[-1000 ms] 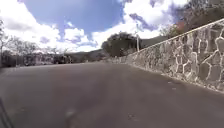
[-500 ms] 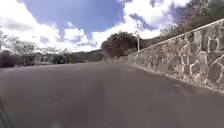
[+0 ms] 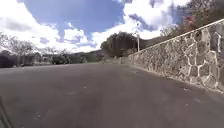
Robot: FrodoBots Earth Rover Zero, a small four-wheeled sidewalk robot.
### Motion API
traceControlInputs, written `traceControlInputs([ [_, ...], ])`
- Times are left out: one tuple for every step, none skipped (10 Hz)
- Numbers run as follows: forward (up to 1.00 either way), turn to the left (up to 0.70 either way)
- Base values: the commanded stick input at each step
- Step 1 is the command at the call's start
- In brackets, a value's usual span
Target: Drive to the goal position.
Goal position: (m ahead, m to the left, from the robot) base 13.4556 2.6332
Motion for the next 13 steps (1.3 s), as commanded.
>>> traceControlInputs([
  [0.70, 0.00],
  [0.70, 0.00],
  [0.70, 0.00],
  [0.70, 0.00],
  [0.70, 0.00],
  [0.70, 0.00],
  [0.70, 0.00],
  [0.70, 0.00],
  [0.70, 0.00],
  [0.70, 0.00],
  [0.70, 0.00],
  [0.70, 0.00],
  [0.70, 0.00],
])
